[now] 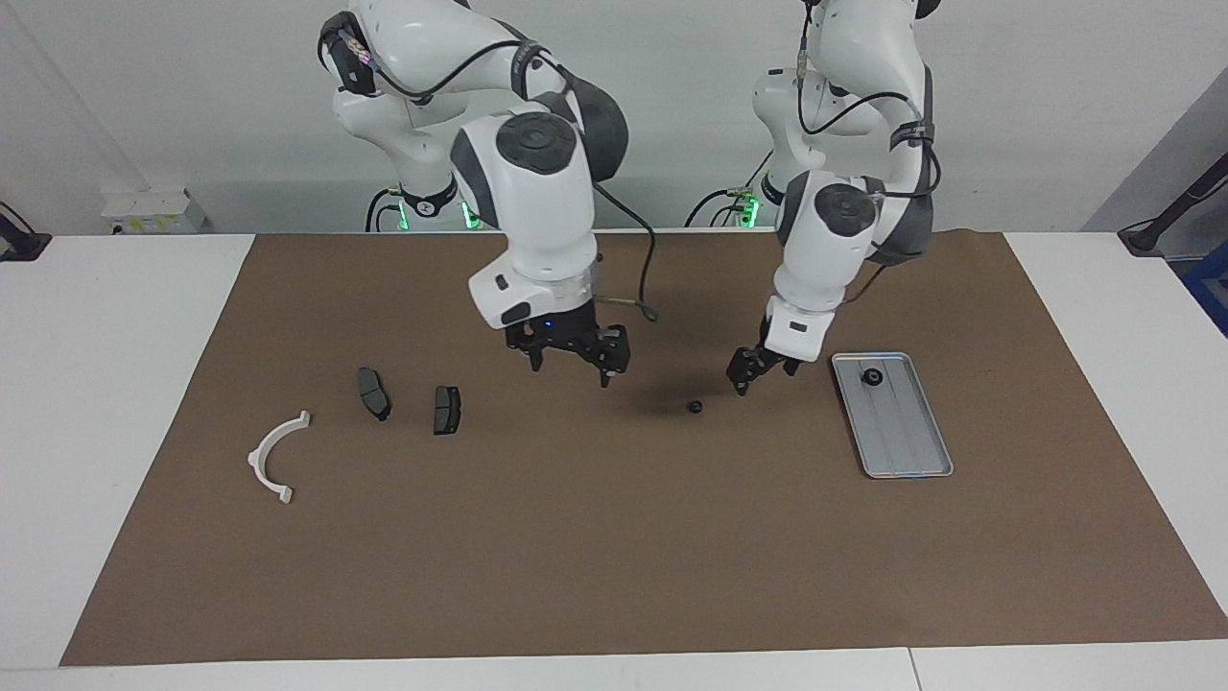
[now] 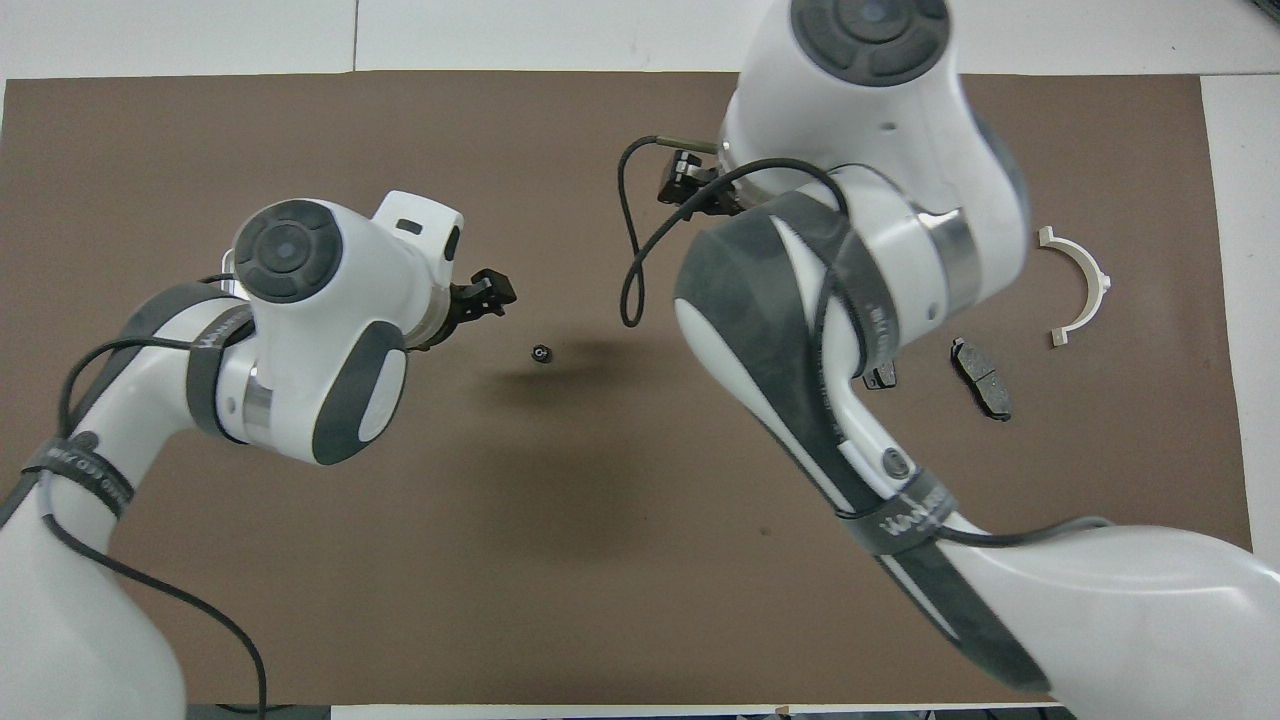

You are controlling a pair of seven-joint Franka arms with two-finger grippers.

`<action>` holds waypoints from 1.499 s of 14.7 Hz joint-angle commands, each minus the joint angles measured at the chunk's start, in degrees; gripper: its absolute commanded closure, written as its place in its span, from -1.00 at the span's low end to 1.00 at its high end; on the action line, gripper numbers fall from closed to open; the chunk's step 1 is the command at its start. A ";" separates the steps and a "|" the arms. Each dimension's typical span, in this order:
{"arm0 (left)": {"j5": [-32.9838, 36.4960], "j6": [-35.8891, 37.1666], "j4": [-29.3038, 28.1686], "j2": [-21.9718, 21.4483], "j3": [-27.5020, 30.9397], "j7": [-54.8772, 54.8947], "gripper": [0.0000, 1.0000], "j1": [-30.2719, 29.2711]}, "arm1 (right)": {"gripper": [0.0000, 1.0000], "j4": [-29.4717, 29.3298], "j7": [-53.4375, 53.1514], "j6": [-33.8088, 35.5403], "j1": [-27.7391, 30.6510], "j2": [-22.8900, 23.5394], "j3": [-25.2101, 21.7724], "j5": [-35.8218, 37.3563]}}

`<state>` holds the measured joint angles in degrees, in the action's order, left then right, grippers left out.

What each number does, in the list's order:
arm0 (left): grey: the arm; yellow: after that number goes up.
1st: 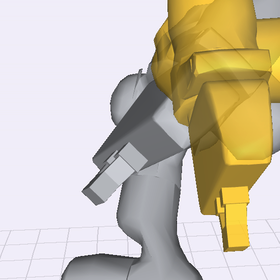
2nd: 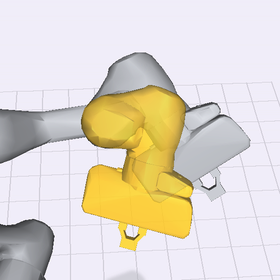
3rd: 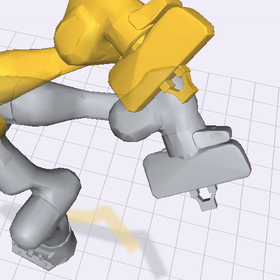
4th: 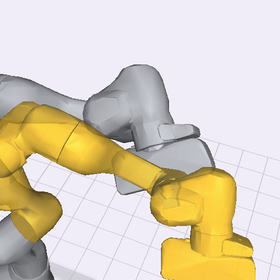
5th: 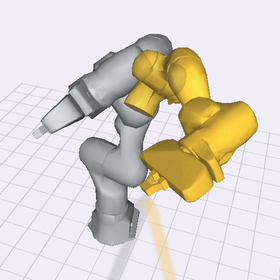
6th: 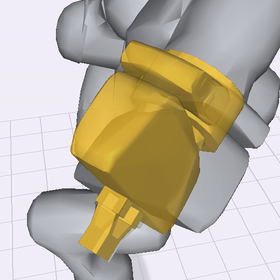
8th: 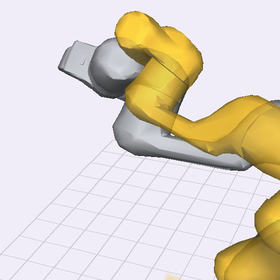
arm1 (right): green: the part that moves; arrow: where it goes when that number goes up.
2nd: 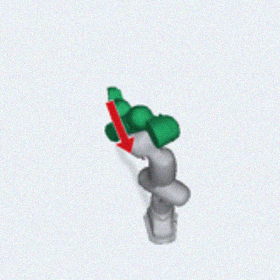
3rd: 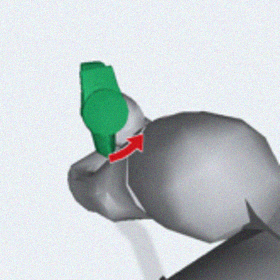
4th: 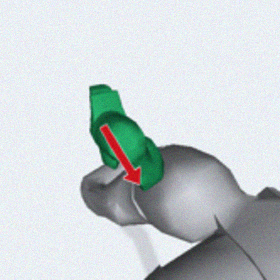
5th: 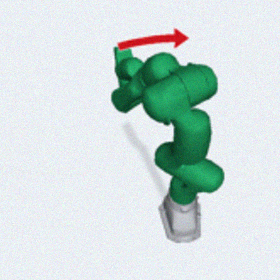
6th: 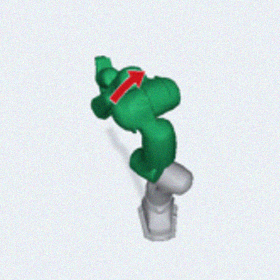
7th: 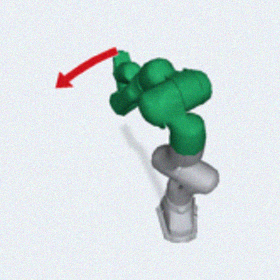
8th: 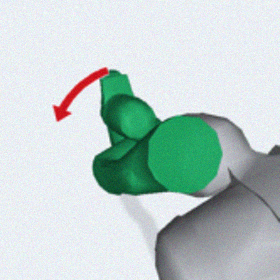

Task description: Pick bearing gear from pile to tray

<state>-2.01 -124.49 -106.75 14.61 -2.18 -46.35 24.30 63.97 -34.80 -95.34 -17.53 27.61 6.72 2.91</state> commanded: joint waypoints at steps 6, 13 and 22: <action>3.77 -3.39 2.51 9.20 1.13 -8.58 -0.63 5.85 | -1.00 2.83 28.73 5.08 13.74 -5.73 1.01 -0.18; 3.77 -3.83 -0.03 8.15 0.95 -8.40 -0.24 6.20 | -1.00 3.10 35.67 5.78 19.19 -6.34 1.01 -0.10; 3.77 -4.52 -0.74 8.06 0.95 -8.14 -0.09 5.94 | -1.00 7.73 39.71 5.61 22.01 -11.69 1.01 -0.10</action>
<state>0.81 -127.34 -104.77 24.54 -1.44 -54.54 30.23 65.85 2.57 -89.40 2.88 20.93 6.74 3.00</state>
